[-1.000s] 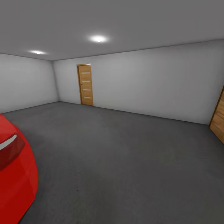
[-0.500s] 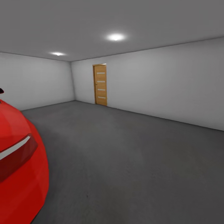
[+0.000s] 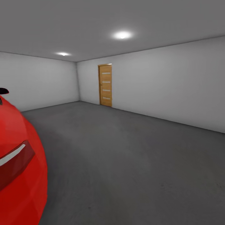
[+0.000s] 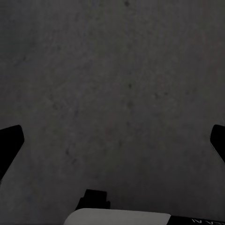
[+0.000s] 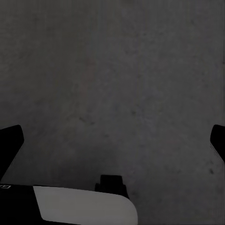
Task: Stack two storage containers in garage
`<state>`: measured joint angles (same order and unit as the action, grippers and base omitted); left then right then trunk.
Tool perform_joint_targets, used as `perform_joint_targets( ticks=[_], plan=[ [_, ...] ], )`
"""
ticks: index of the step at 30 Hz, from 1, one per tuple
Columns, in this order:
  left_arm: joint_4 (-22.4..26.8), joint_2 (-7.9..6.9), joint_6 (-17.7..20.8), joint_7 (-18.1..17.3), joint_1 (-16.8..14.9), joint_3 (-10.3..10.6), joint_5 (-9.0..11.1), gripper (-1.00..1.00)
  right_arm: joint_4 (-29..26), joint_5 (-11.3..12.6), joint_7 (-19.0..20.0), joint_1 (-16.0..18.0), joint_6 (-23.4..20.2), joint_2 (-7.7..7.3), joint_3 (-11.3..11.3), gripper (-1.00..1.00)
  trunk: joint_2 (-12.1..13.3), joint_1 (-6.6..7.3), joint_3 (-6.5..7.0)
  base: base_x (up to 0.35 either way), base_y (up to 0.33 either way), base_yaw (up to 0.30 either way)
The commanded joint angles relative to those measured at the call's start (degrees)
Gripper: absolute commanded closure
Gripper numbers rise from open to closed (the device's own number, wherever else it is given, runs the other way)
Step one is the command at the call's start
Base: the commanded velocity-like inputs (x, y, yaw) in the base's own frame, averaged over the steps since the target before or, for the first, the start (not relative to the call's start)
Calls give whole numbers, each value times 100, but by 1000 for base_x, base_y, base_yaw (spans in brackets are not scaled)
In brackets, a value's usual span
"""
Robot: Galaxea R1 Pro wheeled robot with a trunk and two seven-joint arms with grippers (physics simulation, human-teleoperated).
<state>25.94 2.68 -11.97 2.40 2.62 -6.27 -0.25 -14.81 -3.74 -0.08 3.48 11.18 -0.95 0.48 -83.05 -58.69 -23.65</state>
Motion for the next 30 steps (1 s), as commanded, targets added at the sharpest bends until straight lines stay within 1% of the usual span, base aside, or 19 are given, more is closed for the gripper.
perform_joint_targets(
  ticks=[1, 13, 30],
  plan=[
    [8, 4, -8, 6, 2, -15, -4, -100, 4, -39, -1, 4, 16, -2, 2, -100, -2, -4, -5, 327, 0, 186],
    [8, 4, -8, 6, 2, -15, -11, -100, 4, -39, -1, 4, 16, -2, 4, -100, -2, -4, -5, 327, 0, 226],
    [8, 4, -8, 6, 2, -15, -11, -100, 4, -39, 8, 4, 16, -2, 4, -100, -2, -4, -5, 327, 0, 10]
  ],
)
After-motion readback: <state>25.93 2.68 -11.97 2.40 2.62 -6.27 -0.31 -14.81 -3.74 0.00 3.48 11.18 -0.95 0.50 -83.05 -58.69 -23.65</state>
